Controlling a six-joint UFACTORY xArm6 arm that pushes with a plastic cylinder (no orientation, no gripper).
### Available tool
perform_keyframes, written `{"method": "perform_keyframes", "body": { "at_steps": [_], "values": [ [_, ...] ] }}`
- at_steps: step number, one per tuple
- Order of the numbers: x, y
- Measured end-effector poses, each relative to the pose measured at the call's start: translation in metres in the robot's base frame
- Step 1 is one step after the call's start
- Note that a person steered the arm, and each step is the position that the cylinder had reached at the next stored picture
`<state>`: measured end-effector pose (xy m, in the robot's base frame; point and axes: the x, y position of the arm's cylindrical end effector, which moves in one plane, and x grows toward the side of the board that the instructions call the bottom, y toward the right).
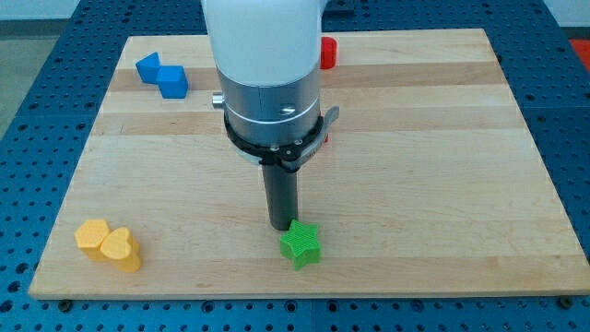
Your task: Slide the green circle above green star
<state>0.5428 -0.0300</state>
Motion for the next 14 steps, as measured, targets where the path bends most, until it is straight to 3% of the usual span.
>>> {"method": "perform_keyframes", "body": {
  "at_steps": [4,5,6,7,12,14],
  "values": [
    [-0.204,-0.107],
    [-0.241,-0.107],
    [-0.317,-0.107],
    [-0.351,-0.107],
    [-0.332,-0.021],
    [-0.311,-0.021]
  ]
}}
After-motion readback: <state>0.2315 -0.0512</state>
